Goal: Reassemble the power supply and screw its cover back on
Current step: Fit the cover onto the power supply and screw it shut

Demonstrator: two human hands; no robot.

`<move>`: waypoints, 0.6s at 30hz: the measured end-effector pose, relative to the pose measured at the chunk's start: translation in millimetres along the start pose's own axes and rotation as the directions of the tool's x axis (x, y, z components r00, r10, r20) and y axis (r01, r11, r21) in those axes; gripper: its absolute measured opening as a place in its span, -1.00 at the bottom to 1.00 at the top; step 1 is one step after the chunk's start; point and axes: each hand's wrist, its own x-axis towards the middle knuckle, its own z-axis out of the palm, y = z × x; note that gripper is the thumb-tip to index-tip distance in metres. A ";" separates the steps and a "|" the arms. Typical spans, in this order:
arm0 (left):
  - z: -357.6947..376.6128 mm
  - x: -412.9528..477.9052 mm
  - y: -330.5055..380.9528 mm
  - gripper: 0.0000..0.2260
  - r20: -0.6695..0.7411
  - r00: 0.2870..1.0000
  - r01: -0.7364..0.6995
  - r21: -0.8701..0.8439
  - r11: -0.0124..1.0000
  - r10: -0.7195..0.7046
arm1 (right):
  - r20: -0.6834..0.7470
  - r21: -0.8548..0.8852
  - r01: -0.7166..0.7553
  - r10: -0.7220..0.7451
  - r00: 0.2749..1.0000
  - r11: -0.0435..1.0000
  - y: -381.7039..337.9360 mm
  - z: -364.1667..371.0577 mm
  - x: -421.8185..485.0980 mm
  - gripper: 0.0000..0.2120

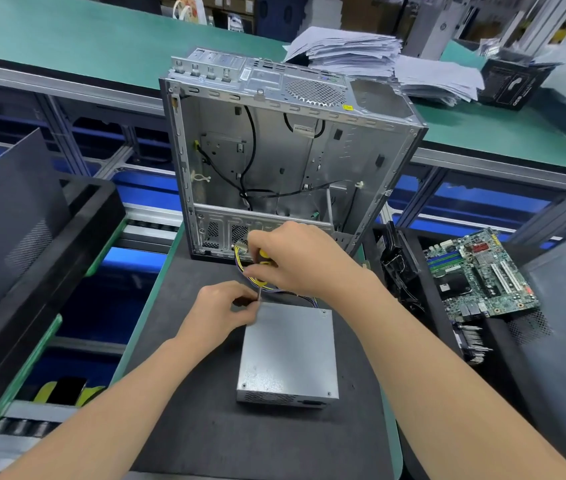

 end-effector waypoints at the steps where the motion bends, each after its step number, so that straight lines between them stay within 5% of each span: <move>1: -0.3 0.0 0.3 -0.90 0.000 1.000 -0.002 0.000 1.000 0.002 | -0.015 -0.023 -0.031 0.030 0.999 0.999 0.5 1.6 1.3 -0.65; 8: 0.4 0.4 -0.7 -0.92 0.020 0.999 0.032 -0.022 0.999 -0.031 | -0.165 -0.048 -0.291 0.280 0.946 0.955 -3.3 14.8 5.9 -0.29; 13: -0.8 1.4 0.1 -0.94 0.023 1.000 0.019 -0.020 1.000 -0.018 | -0.187 0.005 -0.470 0.463 0.866 0.882 -10.3 17.2 9.2 -0.25; 15: -1.0 2.1 0.5 -0.95 0.023 1.000 0.017 -0.017 1.000 -0.017 | -0.142 0.003 -0.373 0.369 0.918 0.928 -8.4 14.7 7.8 -0.32; 18: -1.2 2.0 0.4 -0.94 0.028 0.999 0.034 -0.017 0.999 -0.034 | -0.012 -0.017 -0.004 0.004 1.000 1.000 -2.7 -0.1 -0.1 -0.70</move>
